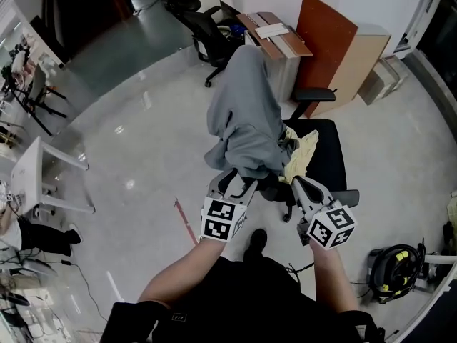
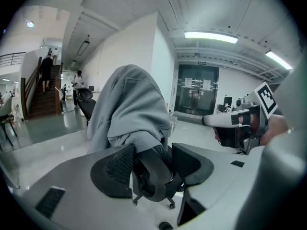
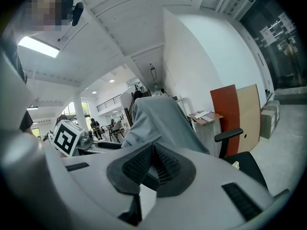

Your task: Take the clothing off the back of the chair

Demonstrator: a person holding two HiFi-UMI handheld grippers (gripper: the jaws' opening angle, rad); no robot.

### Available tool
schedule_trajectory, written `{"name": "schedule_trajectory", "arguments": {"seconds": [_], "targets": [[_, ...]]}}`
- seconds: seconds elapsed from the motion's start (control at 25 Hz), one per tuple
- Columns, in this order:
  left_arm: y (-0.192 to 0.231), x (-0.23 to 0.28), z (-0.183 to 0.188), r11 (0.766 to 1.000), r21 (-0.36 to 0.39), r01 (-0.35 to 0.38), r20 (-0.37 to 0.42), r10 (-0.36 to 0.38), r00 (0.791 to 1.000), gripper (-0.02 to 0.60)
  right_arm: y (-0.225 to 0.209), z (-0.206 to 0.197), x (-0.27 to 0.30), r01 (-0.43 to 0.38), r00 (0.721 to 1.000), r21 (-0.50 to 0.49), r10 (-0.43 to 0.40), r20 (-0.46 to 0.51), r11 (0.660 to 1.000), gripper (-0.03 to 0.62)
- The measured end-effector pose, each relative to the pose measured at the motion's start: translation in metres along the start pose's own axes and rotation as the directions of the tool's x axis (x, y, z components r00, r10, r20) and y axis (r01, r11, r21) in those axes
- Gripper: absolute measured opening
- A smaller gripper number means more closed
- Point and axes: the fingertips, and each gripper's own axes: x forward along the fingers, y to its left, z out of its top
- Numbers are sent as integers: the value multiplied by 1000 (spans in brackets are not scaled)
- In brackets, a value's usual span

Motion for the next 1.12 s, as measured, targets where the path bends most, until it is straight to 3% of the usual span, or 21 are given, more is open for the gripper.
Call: {"name": "schedule_trajectory", "arguments": {"seconds": [0.36, 0.72, 0.96, 1.12], "targets": [[35, 11, 6, 999, -19, -49, 16, 50, 999, 242, -5, -11, 17, -19, 999, 2, 19, -42, 1000, 15], [104, 38, 25, 1000, -19, -25, 43, 26, 999, 229, -4, -1, 56, 56, 996, -26, -58, -64, 998, 15], [150, 74, 47, 994, 21, 104, 70, -105, 992, 221, -14, 13, 102, 199, 978, -16, -199, -57, 980, 15], [175, 101, 63, 972, 81, 220, 29, -223, 974, 221, -1, 23, 148, 293, 955, 9, -292, -58, 956, 15]]}}
